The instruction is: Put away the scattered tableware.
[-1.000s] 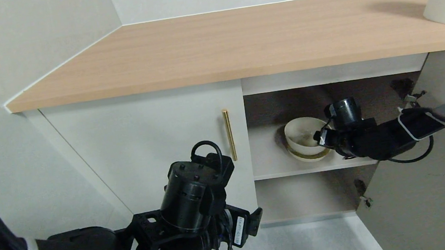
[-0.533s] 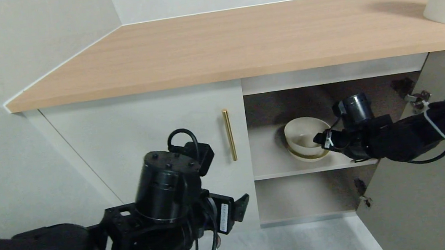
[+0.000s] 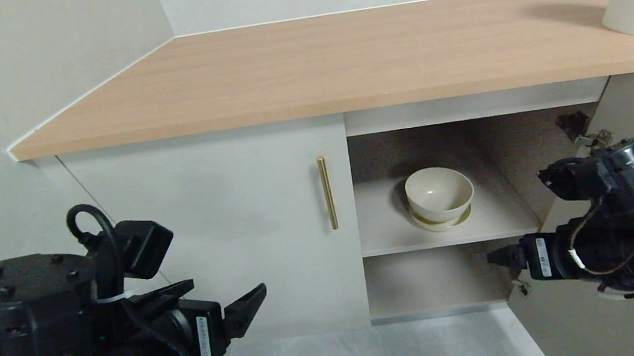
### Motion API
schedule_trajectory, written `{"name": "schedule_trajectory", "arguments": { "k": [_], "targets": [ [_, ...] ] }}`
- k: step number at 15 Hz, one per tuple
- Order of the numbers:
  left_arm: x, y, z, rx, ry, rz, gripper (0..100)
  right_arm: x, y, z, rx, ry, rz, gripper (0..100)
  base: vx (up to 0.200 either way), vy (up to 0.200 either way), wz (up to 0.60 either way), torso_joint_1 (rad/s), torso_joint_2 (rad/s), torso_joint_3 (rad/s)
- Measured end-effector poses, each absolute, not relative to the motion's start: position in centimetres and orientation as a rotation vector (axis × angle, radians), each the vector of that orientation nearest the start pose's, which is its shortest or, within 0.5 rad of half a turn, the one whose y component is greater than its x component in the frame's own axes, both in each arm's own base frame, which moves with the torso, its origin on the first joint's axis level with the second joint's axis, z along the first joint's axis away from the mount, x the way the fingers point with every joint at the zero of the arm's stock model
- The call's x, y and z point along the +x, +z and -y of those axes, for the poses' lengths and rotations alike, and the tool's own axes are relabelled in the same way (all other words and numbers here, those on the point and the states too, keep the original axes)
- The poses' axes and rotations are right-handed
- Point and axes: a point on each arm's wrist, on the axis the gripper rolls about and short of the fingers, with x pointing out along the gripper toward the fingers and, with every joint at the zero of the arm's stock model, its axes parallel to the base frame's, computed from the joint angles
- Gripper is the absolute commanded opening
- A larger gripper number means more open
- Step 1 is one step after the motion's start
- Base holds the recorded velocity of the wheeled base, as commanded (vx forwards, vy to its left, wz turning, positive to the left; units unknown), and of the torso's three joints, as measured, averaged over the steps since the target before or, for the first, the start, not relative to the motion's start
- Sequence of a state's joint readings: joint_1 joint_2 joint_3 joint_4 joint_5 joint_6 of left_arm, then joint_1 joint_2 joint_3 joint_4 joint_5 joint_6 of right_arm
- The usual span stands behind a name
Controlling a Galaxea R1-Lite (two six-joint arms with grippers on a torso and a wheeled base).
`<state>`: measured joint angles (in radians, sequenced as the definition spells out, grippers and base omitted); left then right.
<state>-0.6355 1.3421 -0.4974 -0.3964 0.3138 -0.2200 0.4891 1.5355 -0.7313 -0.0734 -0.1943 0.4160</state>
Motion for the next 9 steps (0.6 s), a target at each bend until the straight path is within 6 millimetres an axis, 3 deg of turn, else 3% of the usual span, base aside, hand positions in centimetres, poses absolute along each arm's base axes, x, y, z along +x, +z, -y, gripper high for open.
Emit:
{"name": "schedule_trajectory", "arguments": {
  "k": [4,9],
  "targets": [
    [15.2,16.5,10.0,-0.012,-0.254,-0.426,100,18.0,16.2,-10.1,0.063,0.246,-0.711,100,0.000,0.000,0.00,0.000,0.00,0.000],
    [15.3,16.2,10.1,0.028,-0.249,-0.434,100,17.1,16.1,-9.9,0.040,0.264,-0.709,100,-0.200,0.000,0.00,0.001,0.00,0.005]
  ]
}}
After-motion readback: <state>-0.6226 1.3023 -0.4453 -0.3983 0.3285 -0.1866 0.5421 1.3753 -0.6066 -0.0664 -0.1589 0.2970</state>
